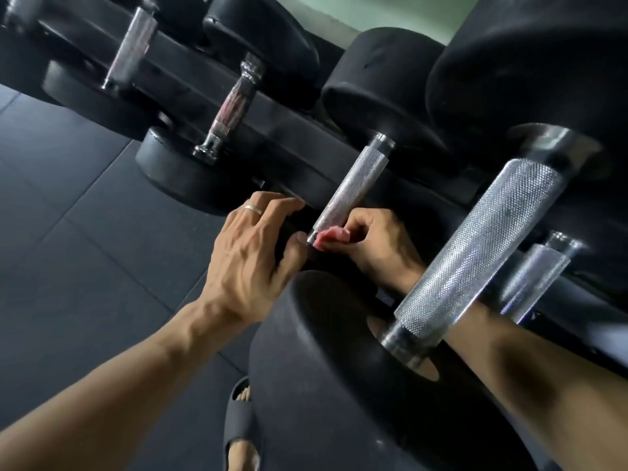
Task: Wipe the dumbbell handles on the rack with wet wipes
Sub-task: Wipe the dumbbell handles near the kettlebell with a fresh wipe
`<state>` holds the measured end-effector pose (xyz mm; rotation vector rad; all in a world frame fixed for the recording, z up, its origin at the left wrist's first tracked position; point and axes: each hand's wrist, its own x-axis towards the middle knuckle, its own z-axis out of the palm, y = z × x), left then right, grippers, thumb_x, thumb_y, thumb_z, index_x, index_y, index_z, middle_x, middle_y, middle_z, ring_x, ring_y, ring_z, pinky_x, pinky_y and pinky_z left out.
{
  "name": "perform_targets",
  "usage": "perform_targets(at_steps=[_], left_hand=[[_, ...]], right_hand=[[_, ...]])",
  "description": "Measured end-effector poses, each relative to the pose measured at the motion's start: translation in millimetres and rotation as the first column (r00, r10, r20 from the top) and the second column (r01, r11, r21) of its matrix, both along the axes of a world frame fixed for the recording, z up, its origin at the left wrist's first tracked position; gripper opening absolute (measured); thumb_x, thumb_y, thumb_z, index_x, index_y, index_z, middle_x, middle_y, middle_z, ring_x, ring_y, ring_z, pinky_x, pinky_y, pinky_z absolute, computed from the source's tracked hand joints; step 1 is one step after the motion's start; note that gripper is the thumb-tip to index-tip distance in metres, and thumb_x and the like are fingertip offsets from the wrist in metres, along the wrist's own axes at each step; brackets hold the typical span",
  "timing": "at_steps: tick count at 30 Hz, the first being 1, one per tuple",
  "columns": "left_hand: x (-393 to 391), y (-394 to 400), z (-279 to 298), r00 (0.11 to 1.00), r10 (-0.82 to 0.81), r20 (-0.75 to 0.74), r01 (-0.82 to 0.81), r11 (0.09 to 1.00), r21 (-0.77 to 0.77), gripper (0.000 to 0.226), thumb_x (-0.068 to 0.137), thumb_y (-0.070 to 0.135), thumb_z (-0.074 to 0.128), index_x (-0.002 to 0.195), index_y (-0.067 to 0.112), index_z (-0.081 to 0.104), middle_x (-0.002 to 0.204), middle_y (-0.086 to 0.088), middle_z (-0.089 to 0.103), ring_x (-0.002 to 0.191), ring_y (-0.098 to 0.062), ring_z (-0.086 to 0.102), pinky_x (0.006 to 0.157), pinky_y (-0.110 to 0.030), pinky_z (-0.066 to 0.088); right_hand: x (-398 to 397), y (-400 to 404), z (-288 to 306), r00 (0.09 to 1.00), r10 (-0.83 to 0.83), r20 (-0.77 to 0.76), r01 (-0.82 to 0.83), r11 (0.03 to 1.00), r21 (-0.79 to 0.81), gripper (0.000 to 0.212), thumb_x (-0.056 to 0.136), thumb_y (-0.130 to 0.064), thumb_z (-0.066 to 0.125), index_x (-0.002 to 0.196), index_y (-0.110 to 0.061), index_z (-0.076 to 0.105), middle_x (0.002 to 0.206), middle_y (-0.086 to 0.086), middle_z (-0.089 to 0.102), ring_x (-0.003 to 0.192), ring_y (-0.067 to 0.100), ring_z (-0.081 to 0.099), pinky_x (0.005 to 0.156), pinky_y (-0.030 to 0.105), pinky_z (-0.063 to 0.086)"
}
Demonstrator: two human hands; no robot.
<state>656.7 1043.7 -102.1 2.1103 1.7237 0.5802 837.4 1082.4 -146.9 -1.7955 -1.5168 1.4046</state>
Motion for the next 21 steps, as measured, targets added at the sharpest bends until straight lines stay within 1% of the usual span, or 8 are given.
perform_targets(at_steps=[2, 8, 12, 14, 16, 17, 19, 21], left_hand=[[0, 1, 0, 1.000, 0.004, 0.004, -0.004, 1.000, -0.002, 0.047, 0.092, 0.036, 0.043, 0.122, 0.005, 0.062, 0.117, -0.008, 0.060, 0.102, -0.015, 0.051, 0.093, -0.026, 0.034], [1, 0, 1, 0.999, 0.026, 0.025, -0.025, 0.999, -0.045, 0.052, 0.089, 0.039, 0.043, 0.126, 0.007, 0.060, 0.120, -0.007, 0.058, 0.105, -0.015, 0.049, 0.090, -0.027, 0.035], [1, 2, -1, 0.999, 0.028, 0.026, -0.027, 0.999, -0.043, 0.053, 0.089, 0.040, 0.043, 0.128, 0.007, 0.059, 0.121, -0.009, 0.058, 0.108, -0.021, 0.053, 0.090, -0.029, 0.038], [1, 2, 0, 0.999, 0.034, 0.024, -0.033, 0.998, -0.050, 0.056, 0.088, 0.042, 0.043, 0.130, 0.007, 0.057, 0.122, -0.009, 0.057, 0.110, -0.024, 0.053, 0.088, -0.030, 0.039], [2, 2, 1, 0.998, 0.049, 0.025, -0.048, 0.996, -0.069, 0.060, 0.087, 0.045, 0.042, 0.133, 0.009, 0.055, 0.124, -0.008, 0.055, 0.113, -0.022, 0.051, 0.087, -0.030, 0.038], [2, 2, 2, 0.998, 0.059, 0.025, -0.057, 0.995, -0.079, 0.063, 0.086, 0.048, 0.041, 0.134, 0.009, 0.054, 0.126, -0.007, 0.054, 0.114, -0.021, 0.050, 0.088, -0.029, 0.036], [3, 4, 2, 0.994, 0.104, 0.032, -0.100, 0.988, -0.115, 0.071, 0.083, 0.056, 0.040, 0.138, 0.012, 0.049, 0.129, -0.005, 0.052, 0.118, -0.018, 0.047, 0.090, -0.029, 0.034], [6, 6, 3, 0.980, 0.195, 0.047, -0.184, 0.967, -0.177, 0.082, 0.076, 0.065, 0.037, 0.141, 0.016, 0.045, 0.133, -0.001, 0.049, 0.122, -0.016, 0.044, 0.092, -0.028, 0.032]], right_hand=[[-2, -3, 0, 0.999, 0.003, -0.036, -0.004, 0.999, -0.032, 0.044, 0.066, -0.031, 0.092, 0.055, -0.019, 0.052, 0.060, -0.001, 0.062, 0.059, 0.012, 0.054, 0.060, 0.034, 0.046], [1, 5, -3, 0.891, -0.402, -0.211, 0.410, 0.912, -0.006, 0.027, 0.071, -0.019, 0.090, 0.071, -0.012, 0.064, 0.080, 0.014, 0.075, 0.073, 0.023, 0.072, 0.075, 0.037, 0.061], [-2, 1, -5, 0.956, -0.273, -0.109, 0.257, 0.956, -0.139, 0.034, 0.063, -0.025, 0.095, 0.074, -0.007, 0.068, 0.083, 0.010, 0.075, 0.080, 0.023, 0.072, 0.081, 0.036, 0.059], [-3, -4, 1, 0.958, -0.234, -0.168, 0.183, 0.945, -0.270, 0.037, 0.054, -0.022, 0.098, 0.075, -0.006, 0.072, 0.083, 0.010, 0.077, 0.086, 0.027, 0.075, 0.088, 0.042, 0.059], [-1, -3, 6, 0.955, -0.261, -0.137, 0.227, 0.948, -0.225, 0.033, 0.058, -0.018, 0.096, 0.079, -0.008, 0.072, 0.081, 0.009, 0.077, 0.083, 0.026, 0.075, 0.086, 0.042, 0.060], [-1, -1, 7, 0.939, -0.319, -0.129, 0.295, 0.939, -0.178, 0.029, 0.064, -0.015, 0.093, 0.081, -0.009, 0.070, 0.079, 0.008, 0.076, 0.079, 0.022, 0.075, 0.085, 0.039, 0.060], [0, 3, 11, 0.832, -0.484, -0.272, 0.457, 0.875, -0.159, 0.020, 0.076, 0.001, 0.082, 0.080, -0.006, 0.064, 0.070, 0.004, 0.074, 0.068, 0.014, 0.072, 0.079, 0.033, 0.059], [0, 6, 16, 0.754, -0.538, -0.376, 0.520, 0.839, -0.158, 0.021, 0.081, 0.012, 0.073, 0.077, -0.005, 0.061, 0.063, 0.001, 0.072, 0.061, 0.010, 0.070, 0.073, 0.026, 0.057]])
